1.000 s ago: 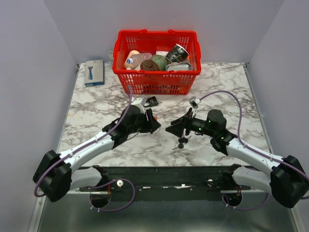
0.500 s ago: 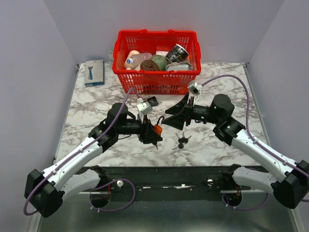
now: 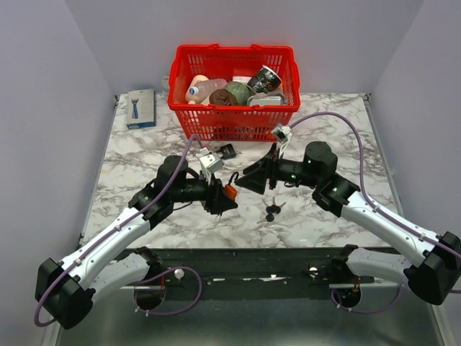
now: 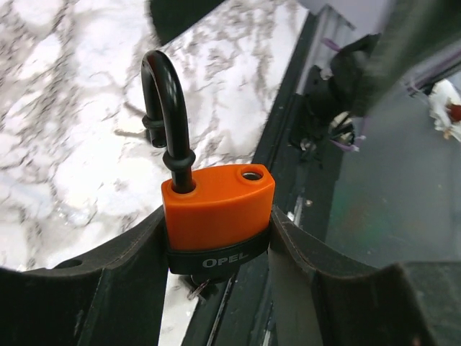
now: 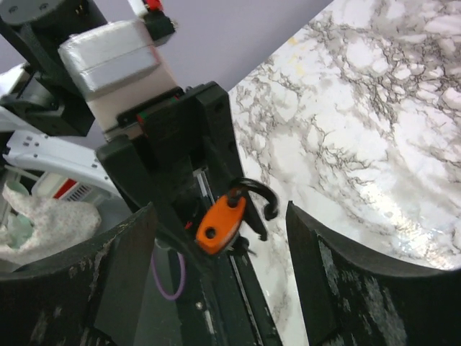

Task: Unlock with the key

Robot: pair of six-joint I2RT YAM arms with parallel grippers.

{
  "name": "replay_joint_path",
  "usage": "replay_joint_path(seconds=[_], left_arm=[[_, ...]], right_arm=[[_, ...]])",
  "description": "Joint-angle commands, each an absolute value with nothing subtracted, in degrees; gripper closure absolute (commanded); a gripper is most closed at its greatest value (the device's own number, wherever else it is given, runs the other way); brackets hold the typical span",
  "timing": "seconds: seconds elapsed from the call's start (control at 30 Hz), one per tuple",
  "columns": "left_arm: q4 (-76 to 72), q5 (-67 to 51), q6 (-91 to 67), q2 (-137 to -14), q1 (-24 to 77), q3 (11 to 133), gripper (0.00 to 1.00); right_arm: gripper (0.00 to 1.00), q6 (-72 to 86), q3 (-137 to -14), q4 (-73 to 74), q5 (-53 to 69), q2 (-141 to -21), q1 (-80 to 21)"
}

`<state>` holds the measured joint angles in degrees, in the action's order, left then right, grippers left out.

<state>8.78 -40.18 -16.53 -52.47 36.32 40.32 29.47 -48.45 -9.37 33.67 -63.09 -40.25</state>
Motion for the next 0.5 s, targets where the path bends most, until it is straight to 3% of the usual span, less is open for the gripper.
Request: replay_joint_path(seconds=[0.0,0.47], left_arm=[[9.1,-33.0,-15.7,-53.6,35.9,42.3,1.00],[8.6,-30.6,-15.9,-52.0,36.0,41.0,1.00]], right_arm=[[0.20,36.1,-51.6,-5.4,21.5,-64.4,-43.7],[0.21,41.1,-57.0,-3.6,12.4,-73.8,-48.6]])
